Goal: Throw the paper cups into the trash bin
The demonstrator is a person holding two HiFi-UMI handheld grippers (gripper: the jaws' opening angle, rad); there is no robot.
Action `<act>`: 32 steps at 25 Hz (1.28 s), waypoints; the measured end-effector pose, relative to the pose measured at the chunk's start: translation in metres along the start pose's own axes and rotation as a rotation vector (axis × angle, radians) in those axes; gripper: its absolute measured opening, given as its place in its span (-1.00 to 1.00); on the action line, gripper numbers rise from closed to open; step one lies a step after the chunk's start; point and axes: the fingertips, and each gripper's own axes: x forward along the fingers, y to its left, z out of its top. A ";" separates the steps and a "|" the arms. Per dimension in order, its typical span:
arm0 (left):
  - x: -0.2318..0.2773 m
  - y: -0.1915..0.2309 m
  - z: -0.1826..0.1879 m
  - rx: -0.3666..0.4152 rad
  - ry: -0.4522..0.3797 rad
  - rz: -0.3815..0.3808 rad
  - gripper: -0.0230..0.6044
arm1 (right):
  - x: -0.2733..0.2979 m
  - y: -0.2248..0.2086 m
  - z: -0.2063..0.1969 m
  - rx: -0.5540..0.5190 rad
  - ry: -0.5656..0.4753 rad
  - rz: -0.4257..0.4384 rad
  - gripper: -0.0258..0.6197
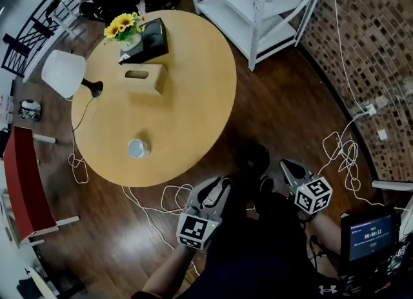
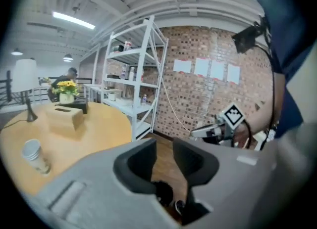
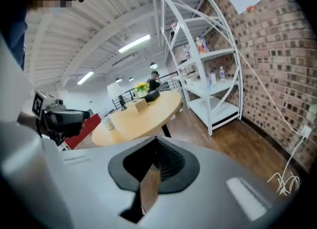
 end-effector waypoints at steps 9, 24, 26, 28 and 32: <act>-0.035 -0.068 0.067 -0.084 -0.202 0.142 -0.65 | -0.138 0.063 0.076 -0.078 -0.330 0.041 -0.89; -0.078 -0.272 0.013 -0.078 -0.242 0.219 -0.81 | -0.307 0.084 0.006 -0.131 -0.354 0.188 -0.89; -0.076 -0.281 0.013 -0.099 -0.256 0.218 -0.82 | -0.312 0.084 0.006 -0.143 -0.342 0.198 -0.89; -0.070 -0.286 0.015 -0.104 -0.270 0.193 -0.82 | -0.314 0.084 0.010 -0.147 -0.341 0.195 -0.89; -0.058 -0.267 0.019 -0.071 -0.270 0.132 -0.81 | -0.306 0.098 0.029 -0.164 -0.382 0.169 -0.89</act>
